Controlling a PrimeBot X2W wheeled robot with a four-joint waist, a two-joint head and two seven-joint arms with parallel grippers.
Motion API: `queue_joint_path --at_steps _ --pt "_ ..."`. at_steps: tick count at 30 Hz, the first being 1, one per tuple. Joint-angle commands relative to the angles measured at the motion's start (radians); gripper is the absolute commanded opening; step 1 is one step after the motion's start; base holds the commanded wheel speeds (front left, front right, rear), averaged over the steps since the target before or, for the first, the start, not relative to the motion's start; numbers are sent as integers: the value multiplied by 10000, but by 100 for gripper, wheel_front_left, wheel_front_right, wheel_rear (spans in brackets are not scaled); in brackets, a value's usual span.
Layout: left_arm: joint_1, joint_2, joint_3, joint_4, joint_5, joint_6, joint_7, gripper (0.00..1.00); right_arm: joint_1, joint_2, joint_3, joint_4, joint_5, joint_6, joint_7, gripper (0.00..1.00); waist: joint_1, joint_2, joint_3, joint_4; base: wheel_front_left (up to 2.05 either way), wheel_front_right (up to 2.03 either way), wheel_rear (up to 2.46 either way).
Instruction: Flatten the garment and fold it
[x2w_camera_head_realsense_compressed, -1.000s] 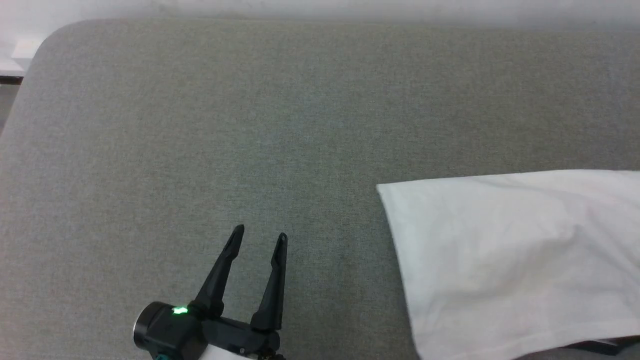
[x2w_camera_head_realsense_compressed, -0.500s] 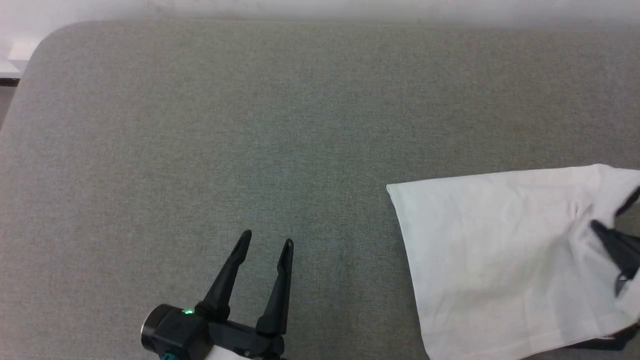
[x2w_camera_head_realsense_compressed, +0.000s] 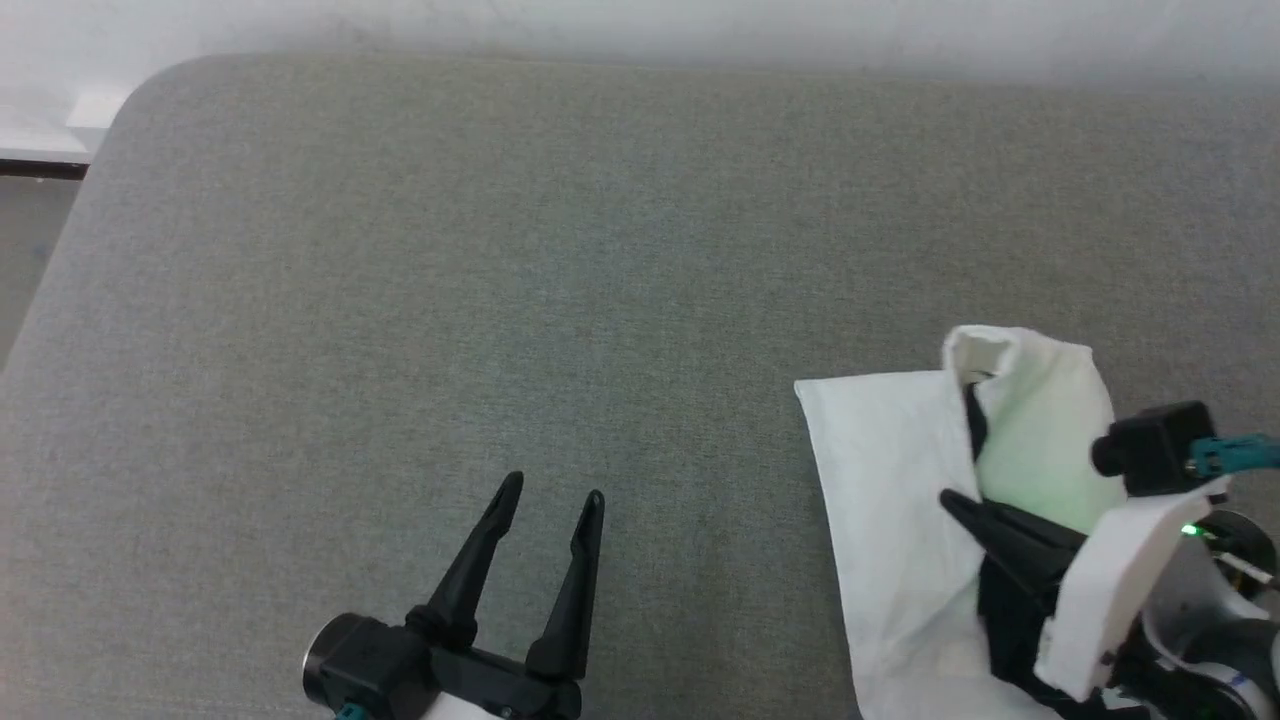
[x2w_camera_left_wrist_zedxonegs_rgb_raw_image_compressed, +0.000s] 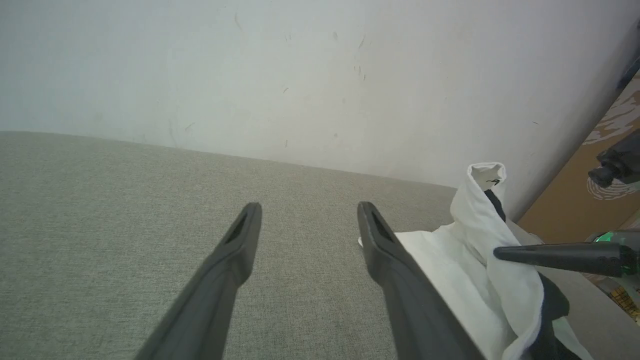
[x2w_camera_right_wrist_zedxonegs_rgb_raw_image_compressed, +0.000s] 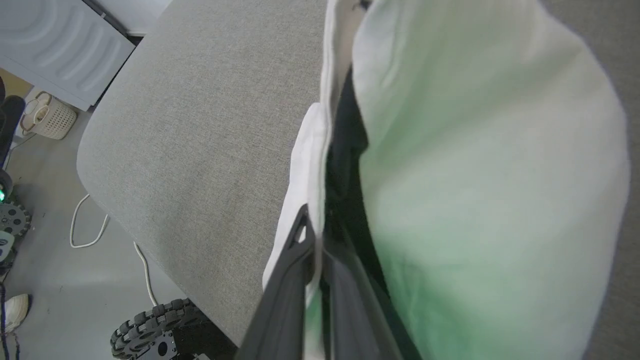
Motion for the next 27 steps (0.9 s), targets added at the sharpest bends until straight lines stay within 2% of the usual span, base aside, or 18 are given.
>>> queue_joint_path --at_steps 1,9,18,19,20,21,22,27 --pt "-187 -46 -11 49 -57 -62 -49 100 -189 119 105 -48 -105 -9 56 0 0 0 -25 92 0 0 0" --pt "-243 -166 -73 190 -102 -207 -49 100 -486 724 727 718 -925 -9 422 0 0 0 26 474 0 0 0" --pt "-408 -395 -65 309 -71 -371 -49 100 -774 1395 572 2401 -2262 -9 480 0 0 0 264 808 0 0 0" --pt "-426 -421 -58 326 -63 -390 -49 100 -823 1433 595 2550 -2438 -9 461 25 0 0 282 829 0 0 0" --pt "-442 -446 -47 344 -56 -407 -49 100 -858 1475 609 2696 -2574 -9 464 39 0 0 292 840 0 0 0" --pt "-451 -469 -32 362 -49 -423 -49 100 -891 1512 626 2823 -2687 -9 488 91 0 0 294 843 0 0 0" --pt "-456 -489 -13 379 -42 -437 -49 100 -927 1520 685 2905 -2785 -9 526 100 0 0 288 839 0 0 0" --pt "-384 -562 111 460 -36 -496 -49 100 -1057 1535 989 2638 -2565 -9 777 100 0 0 156 649 0 0 0"
